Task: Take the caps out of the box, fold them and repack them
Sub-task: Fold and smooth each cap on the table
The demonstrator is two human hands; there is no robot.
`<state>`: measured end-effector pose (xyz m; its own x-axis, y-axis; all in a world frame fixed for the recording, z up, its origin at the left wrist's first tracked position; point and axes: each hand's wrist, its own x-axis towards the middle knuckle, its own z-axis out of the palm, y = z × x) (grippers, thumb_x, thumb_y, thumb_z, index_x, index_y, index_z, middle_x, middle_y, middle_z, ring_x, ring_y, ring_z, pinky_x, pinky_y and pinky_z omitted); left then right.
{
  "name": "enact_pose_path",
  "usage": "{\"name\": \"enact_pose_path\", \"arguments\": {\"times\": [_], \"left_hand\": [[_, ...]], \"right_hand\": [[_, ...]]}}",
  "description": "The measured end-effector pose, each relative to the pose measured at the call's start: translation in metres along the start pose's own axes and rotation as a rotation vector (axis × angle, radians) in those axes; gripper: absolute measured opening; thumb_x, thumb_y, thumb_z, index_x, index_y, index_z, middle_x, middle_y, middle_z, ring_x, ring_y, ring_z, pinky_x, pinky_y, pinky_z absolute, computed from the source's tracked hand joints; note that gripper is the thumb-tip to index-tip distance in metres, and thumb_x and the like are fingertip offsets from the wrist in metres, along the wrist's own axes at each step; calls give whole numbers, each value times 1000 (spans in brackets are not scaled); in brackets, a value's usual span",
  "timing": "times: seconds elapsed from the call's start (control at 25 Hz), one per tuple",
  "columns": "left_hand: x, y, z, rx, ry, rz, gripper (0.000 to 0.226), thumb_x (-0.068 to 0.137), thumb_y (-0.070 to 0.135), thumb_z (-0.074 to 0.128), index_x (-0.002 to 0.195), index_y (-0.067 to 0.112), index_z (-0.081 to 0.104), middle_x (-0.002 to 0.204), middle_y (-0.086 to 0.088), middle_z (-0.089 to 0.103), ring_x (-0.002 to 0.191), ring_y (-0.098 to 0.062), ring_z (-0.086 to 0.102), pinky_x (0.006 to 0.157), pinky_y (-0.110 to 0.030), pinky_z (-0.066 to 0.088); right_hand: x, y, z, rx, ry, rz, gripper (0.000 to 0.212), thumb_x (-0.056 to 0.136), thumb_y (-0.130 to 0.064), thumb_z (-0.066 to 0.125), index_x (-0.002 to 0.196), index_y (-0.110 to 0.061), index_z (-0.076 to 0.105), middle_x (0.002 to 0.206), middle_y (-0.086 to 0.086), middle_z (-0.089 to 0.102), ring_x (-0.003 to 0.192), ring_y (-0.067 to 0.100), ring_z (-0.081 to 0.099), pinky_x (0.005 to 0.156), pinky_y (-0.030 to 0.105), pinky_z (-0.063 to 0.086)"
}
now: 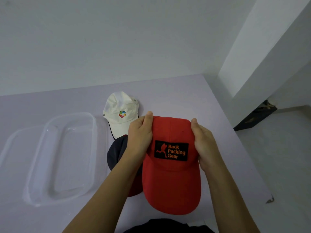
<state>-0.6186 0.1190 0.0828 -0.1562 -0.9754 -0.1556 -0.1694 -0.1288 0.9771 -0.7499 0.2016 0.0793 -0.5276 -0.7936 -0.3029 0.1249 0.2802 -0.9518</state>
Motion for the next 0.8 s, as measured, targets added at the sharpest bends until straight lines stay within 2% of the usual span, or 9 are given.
{"name": "enact_pose_path", "arguments": {"times": [0.08,0.16,0.2,0.24,0.36,0.44,0.6,0.72,0.8], "left_hand": [[4,-1,-1,-61,9,-50,39,95,35,46,65,11,42,59,-1,31,53,-9,30,52,-24,29],[6,-8,-2,-123,25,-116,33,93,38,47,72,13,48,65,-7,36,61,-17,35,59,-31,33],[6,-11,-4,-147,49,-150,31,92,40,47,75,15,51,68,-7,40,64,-20,37,61,-33,35],[7,-12,-7,-176,73,-178,30,92,41,47,77,15,53,70,-7,42,66,-21,39,60,-33,37],[11,-12,-16,-337,160,-244,36,94,39,47,74,9,56,65,-2,49,60,-16,47,58,-29,42],[14,-13,-20,-330,189,-206,37,93,40,48,73,10,53,61,-1,42,55,-14,41,55,-29,37],[21,-16,-30,-259,217,-100,50,93,43,47,66,1,43,61,-3,29,54,-15,29,51,-29,29],[22,-15,-31,-233,254,-35,48,94,42,45,59,12,34,56,0,28,50,-13,28,49,-29,28],[16,-15,-28,-216,295,6,47,94,44,42,57,16,36,56,-3,32,52,-16,32,50,-30,31]], "right_hand": [[1,-3,2,-23,-7,-26,70,90,-56,40,102,12,52,105,33,61,97,48,58,88,54,51],[3,-3,5,-117,-1,-59,76,80,-69,42,86,5,56,86,22,65,79,37,62,81,46,52],[4,0,5,-166,-42,-45,77,78,-74,41,87,0,61,86,16,66,82,31,63,85,44,50],[6,3,4,-174,-119,20,79,77,-77,38,97,-5,65,97,13,70,92,28,65,92,45,48],[3,16,0,155,-313,257,70,74,-69,36,109,-17,68,113,6,70,108,20,64,96,38,46],[-4,28,3,358,-335,321,64,79,-62,37,114,-16,65,116,8,69,110,22,64,93,38,48],[-7,41,12,442,-330,296,65,83,-57,36,126,-13,57,124,9,64,114,22,61,89,34,54],[-8,40,15,477,-370,316,66,85,-61,30,129,-18,55,126,8,63,116,22,60,96,39,49],[-10,42,17,437,-404,309,67,85,-64,26,130,-22,54,126,7,63,117,22,60,97,40,48]]}}
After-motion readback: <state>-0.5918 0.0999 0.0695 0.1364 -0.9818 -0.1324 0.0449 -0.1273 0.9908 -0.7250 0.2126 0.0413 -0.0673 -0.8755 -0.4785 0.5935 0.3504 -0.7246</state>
